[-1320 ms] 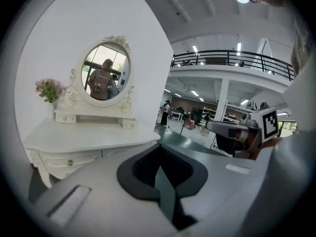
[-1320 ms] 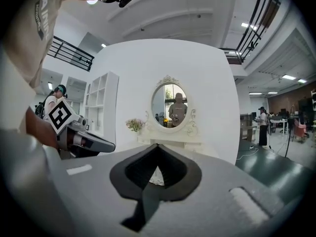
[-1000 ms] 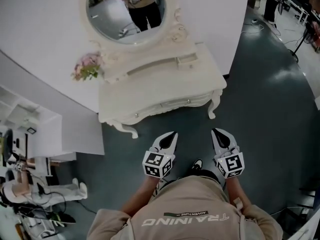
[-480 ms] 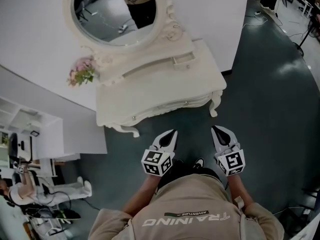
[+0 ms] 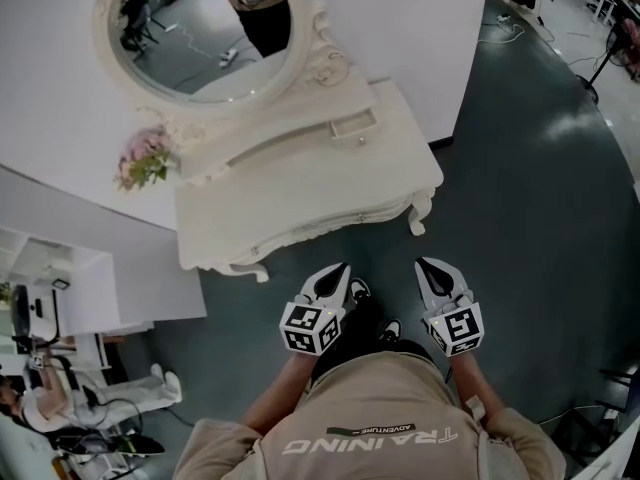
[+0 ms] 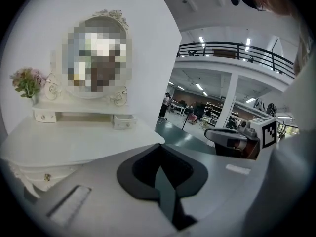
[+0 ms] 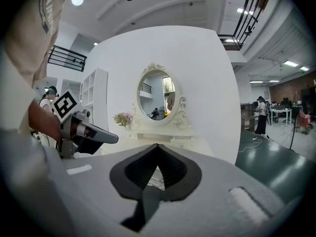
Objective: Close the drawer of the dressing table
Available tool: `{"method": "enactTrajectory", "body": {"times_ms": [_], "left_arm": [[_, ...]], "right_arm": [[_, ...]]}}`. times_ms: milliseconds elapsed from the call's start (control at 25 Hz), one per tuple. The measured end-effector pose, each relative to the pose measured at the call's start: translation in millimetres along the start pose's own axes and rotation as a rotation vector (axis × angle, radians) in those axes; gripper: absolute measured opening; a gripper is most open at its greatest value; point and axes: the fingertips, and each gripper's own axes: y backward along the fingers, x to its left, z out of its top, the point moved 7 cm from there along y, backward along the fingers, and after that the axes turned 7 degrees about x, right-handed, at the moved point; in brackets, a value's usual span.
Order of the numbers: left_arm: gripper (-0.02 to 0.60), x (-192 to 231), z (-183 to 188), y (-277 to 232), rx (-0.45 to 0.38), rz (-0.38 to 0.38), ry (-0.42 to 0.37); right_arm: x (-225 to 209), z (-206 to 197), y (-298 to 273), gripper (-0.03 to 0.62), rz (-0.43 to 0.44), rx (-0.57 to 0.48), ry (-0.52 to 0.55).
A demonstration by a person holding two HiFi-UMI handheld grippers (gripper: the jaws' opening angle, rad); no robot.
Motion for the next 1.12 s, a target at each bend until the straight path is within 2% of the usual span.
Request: {"method": "enactTrajectory", "body": {"times_ms": [360,720,1120], "left_arm": [[0.018,30,56,-53,-0.023,-0.083,-0.016],[0.018,88,115,-94,-0.059,-0.127,-0.085],[0.018,142,132,-105,-0.076,-0.118,-0.039]], "right_arm": [[-34,35,-49,0.002,-0.039,0.014,0.032],[-48,87,-117,0.002,-0.090,-0.028,0.058],[-49,116,-170,0.002,-0.098,-0.026,0.076]]}}
